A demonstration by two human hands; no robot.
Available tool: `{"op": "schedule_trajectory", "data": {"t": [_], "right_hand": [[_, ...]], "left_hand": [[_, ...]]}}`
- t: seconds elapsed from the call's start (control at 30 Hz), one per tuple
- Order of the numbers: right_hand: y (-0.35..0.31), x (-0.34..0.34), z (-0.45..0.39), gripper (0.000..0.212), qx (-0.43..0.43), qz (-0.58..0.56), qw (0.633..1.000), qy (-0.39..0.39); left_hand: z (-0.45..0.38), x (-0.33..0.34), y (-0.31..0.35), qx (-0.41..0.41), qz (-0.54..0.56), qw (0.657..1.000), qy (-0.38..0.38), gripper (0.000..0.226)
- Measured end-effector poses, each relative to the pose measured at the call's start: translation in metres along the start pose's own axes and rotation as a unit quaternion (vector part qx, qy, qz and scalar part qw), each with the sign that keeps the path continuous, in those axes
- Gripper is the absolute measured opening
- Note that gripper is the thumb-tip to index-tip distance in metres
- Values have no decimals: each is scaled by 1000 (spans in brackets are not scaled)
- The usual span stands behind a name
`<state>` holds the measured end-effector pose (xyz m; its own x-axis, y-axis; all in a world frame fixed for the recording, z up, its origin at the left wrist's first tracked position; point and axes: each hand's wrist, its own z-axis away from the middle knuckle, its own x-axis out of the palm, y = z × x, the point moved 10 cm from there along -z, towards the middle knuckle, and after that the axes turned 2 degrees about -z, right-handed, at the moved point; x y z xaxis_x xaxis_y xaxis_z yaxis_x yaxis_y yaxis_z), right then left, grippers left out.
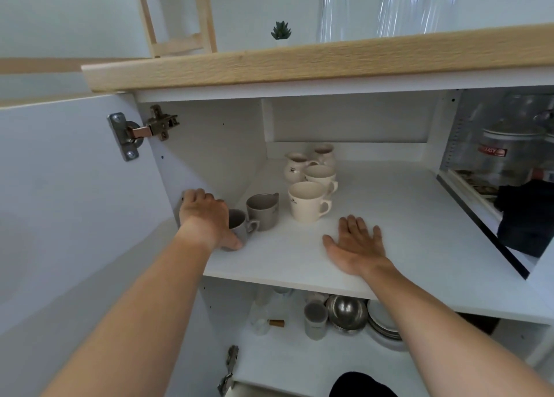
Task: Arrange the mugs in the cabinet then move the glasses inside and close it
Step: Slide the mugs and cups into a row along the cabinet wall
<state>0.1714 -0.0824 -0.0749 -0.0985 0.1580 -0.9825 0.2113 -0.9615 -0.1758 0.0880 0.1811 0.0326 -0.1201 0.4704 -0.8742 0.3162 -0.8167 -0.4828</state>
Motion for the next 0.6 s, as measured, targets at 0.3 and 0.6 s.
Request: {"op": "schedule_trajectory", "data": {"t": [0.3, 0.6], "right_hand": [[5, -2, -8, 103, -1, -16, 1000, 4], [4, -47, -16, 90, 9, -259, 956, 135]], "left_hand": [[-9, -21, 19, 27, 93, 995, -39, 94], [-42, -33, 60, 86, 241, 967, -9, 65]]}}
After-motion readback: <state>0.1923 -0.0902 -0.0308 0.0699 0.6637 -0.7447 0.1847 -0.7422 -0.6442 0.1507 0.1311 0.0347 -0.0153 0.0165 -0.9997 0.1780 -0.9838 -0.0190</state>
